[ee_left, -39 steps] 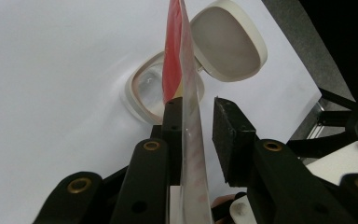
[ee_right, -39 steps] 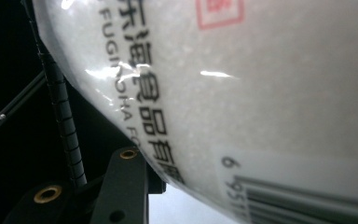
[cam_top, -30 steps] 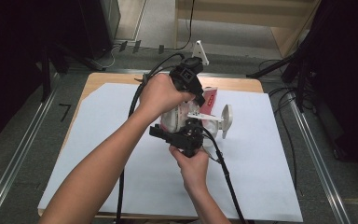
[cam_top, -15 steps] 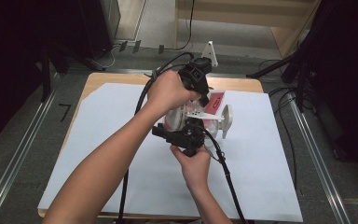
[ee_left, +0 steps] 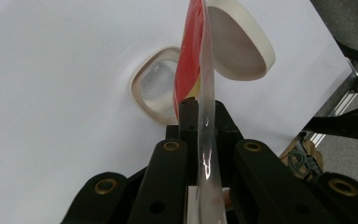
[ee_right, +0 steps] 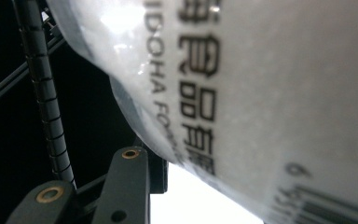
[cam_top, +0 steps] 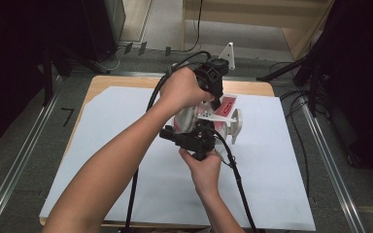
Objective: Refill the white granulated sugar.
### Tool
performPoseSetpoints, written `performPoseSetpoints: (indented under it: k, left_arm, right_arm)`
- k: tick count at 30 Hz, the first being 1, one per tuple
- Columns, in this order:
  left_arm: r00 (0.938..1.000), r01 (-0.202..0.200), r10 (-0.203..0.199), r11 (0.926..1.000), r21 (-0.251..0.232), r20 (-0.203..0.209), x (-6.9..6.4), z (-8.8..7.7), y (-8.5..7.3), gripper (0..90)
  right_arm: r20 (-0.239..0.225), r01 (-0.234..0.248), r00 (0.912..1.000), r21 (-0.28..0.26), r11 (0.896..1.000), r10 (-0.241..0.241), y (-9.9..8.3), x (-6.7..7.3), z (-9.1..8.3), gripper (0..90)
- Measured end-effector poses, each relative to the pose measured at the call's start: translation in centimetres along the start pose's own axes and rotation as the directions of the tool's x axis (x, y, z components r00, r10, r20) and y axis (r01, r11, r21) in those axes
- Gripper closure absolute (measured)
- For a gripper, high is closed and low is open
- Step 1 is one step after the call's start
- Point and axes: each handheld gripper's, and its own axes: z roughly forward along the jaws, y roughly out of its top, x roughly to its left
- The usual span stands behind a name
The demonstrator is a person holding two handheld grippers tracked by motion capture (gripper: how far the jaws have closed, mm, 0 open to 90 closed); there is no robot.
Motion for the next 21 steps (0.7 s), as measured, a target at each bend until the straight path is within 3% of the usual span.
performPoseSetpoints:
  k: [7, 15, 19, 21]
  left_arm:
    - [0.9998, 0.020, -0.020, 0.9997, 0.012, 0.003, -0.22, 0.08, 0.40, 87.0]
    - [0.9968, 0.065, -0.066, 0.9976, 0.025, 0.044, 0.29, -0.06, 0.48, 87.7]
    - [0.9961, 0.075, -0.076, 0.9970, 0.020, 0.044, 0.36, -0.24, 0.50, 87.4]
    - [0.9976, 0.067, -0.067, 0.9977, 0.012, 0.019, 0.20, -0.26, 0.61, 86.1]
  right_arm:
    - [0.008, 0.005, 1.0000, -0.013, 1.000, -0.005, 0.12, 0.17, -0.15, 64.0]
    - [0.014, 0.022, 0.9997, -0.019, 1.000, -0.022, 0.12, 0.26, -0.10, 65.1]
    - [-0.003, 0.023, 0.9997, -0.026, 0.999, -0.023, 0.23, 0.20, -0.07, 65.4]
    - [-0.023, 0.014, 0.9996, -0.031, 0.999, -0.015, 0.31, 0.15, 0.02, 65.4]
